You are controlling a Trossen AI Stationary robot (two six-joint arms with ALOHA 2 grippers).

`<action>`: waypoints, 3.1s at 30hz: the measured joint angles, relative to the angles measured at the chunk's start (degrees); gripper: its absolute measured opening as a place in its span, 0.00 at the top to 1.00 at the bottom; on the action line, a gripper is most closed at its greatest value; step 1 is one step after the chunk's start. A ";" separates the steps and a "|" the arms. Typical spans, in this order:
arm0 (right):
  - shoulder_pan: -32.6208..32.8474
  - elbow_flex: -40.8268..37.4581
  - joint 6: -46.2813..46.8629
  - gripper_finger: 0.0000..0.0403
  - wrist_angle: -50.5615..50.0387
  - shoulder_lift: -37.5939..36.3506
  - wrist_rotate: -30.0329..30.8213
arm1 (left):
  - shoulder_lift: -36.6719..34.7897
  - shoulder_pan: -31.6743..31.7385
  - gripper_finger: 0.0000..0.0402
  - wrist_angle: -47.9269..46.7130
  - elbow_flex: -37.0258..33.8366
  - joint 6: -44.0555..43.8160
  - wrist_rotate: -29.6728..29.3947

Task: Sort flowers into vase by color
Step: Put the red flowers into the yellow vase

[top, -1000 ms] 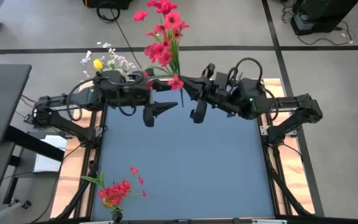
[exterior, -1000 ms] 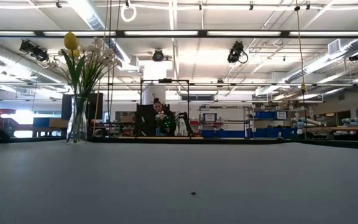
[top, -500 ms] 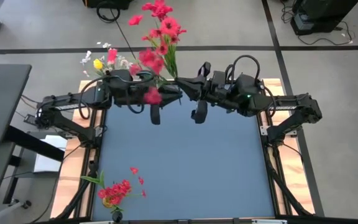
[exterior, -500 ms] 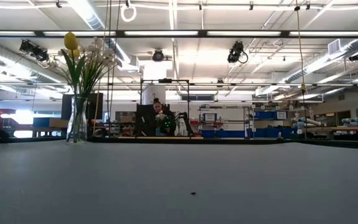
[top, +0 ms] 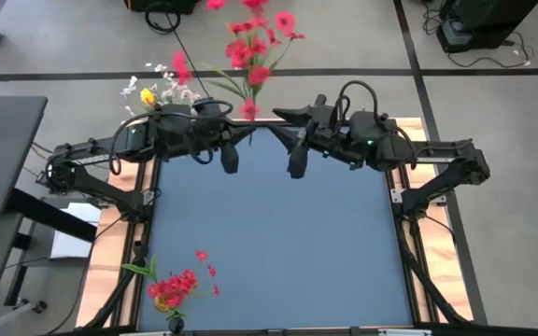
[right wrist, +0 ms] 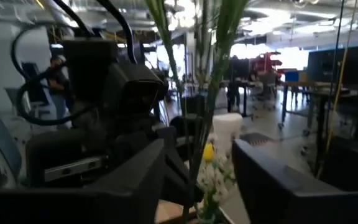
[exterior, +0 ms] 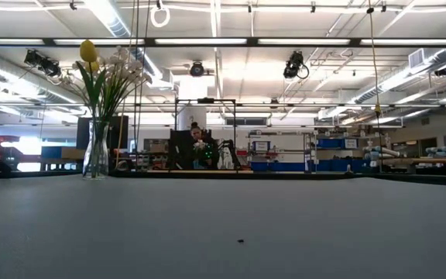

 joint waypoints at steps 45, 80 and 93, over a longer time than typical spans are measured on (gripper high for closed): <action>-8.77 2.89 11.06 0.96 -7.94 2.10 -16.53 | -6.42 -0.44 0.50 -21.05 0.03 2.51 11.33; -4.50 1.95 11.95 0.96 5.88 7.89 -28.52 | -1.35 -2.15 0.52 -8.45 0.00 0.22 15.50; -4.85 1.95 11.93 0.72 -2.00 5.82 -28.63 | -2.23 -2.15 0.98 -8.90 -0.06 5.88 15.46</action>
